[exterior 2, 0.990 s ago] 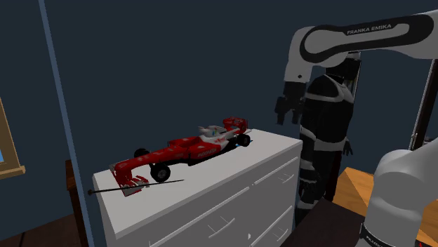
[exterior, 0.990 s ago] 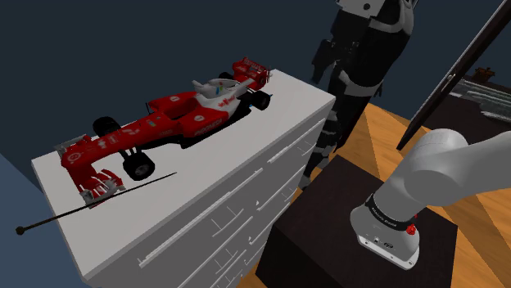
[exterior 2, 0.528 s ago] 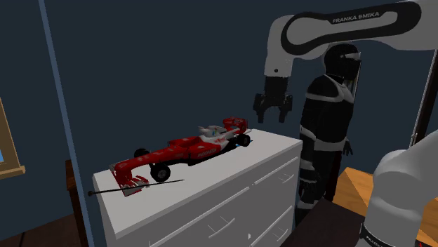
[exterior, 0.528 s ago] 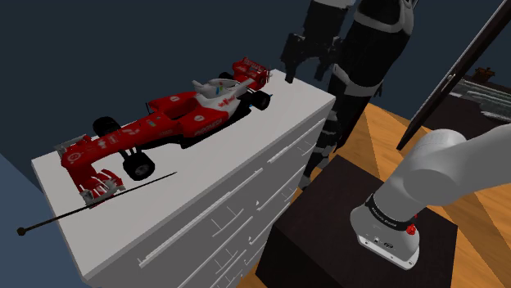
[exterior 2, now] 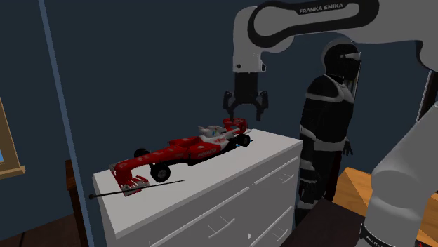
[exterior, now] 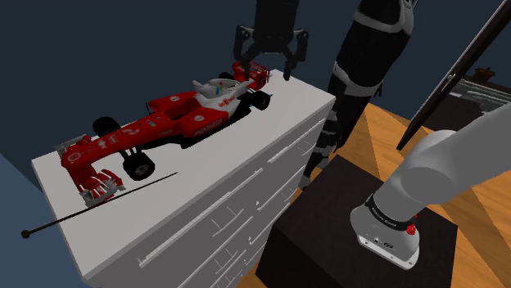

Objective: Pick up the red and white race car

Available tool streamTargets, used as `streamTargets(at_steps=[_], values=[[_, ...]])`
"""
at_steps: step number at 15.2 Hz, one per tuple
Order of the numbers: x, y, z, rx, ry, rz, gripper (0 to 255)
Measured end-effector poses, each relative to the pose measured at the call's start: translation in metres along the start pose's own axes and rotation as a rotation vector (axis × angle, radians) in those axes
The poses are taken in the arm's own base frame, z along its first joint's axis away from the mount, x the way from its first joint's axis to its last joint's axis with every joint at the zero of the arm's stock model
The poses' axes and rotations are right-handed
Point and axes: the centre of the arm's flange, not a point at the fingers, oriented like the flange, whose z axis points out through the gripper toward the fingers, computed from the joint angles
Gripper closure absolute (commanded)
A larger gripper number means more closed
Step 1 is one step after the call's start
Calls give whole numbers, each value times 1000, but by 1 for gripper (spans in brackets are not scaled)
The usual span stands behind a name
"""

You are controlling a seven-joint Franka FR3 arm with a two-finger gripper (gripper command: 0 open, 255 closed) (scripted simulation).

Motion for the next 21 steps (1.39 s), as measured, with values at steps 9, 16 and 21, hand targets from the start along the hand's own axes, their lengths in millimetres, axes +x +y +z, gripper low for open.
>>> streamTargets(at_steps=[9, 16, 21], values=[[13, -130, -9, -69, -24, 277, 0], [27, -166, 12, -92, -30, 371, 0], [27, -165, 29, -92, -30, 373, 255]])
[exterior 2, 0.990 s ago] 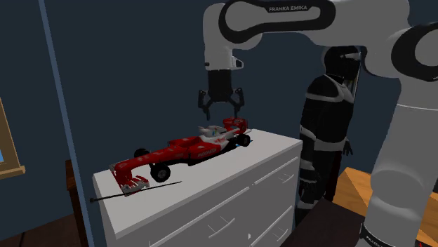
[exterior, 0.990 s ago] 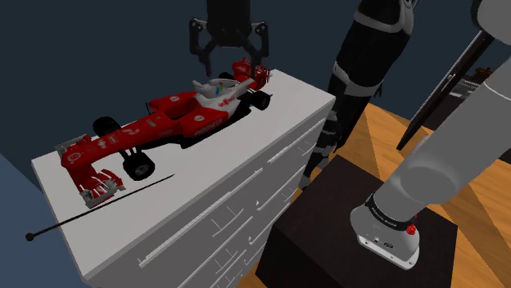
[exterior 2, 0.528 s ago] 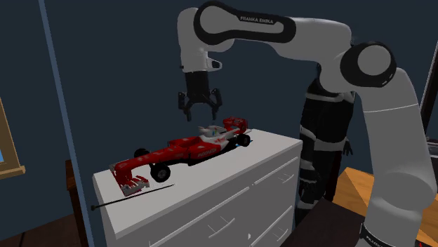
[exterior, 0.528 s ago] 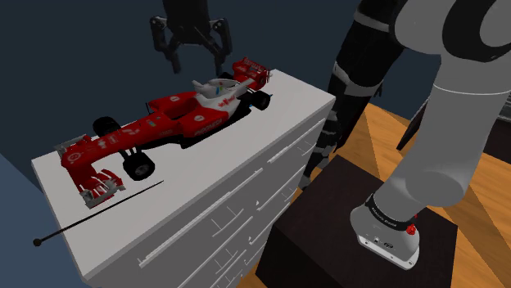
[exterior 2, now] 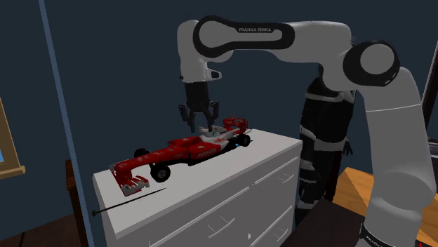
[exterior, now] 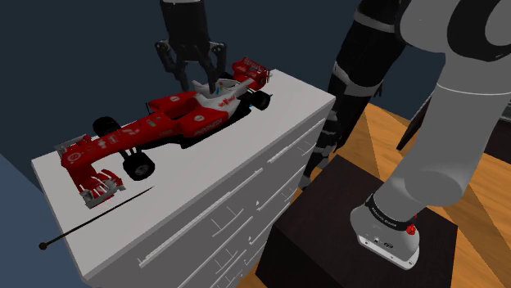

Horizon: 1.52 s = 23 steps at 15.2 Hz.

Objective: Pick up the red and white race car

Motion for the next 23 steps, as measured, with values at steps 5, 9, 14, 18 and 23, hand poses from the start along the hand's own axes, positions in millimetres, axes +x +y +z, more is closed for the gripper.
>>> streamTargets(at_steps=[5, 9, 14, 18, 23], values=[[0, 0, 0, 1, 0, 0, 255], [0, 0, 0, 1, 1, 0, 255], [-2, 2, -18, -2, 0, 0, 255], [-1, 4, -40, -3, 0, 0, 255], [-2, 6, -66, -3, 0, 0, 255]])
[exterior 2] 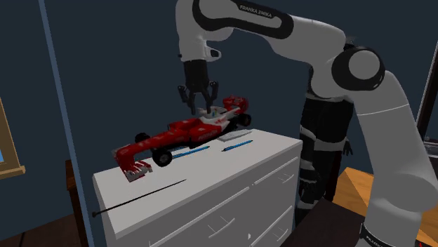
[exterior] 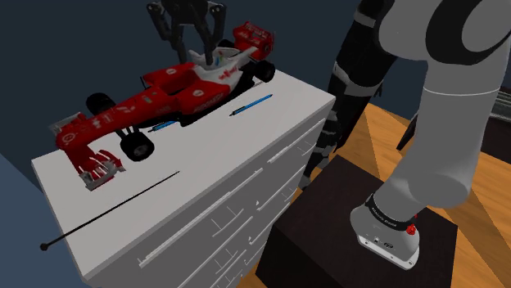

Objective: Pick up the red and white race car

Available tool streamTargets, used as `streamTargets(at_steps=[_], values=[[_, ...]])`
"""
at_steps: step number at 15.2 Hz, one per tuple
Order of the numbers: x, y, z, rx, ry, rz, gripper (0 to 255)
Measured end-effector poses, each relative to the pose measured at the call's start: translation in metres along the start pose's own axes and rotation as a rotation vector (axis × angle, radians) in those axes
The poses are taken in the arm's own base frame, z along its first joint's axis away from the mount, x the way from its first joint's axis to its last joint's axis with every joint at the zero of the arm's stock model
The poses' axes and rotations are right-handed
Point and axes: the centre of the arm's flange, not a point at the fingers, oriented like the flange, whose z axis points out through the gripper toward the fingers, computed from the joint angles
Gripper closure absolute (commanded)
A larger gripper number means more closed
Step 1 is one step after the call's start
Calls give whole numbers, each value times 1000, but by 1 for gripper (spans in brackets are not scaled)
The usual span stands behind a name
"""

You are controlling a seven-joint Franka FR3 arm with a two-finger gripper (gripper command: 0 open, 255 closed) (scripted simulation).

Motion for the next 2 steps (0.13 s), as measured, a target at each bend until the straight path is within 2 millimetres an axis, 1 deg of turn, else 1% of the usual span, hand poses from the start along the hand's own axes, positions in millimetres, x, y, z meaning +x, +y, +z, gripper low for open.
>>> streamTargets(at_steps=[1, 2], values=[[0, 0, -6, 0, 0, 0, 255], [0, 1, -8, 0, 0, 0, 255]])
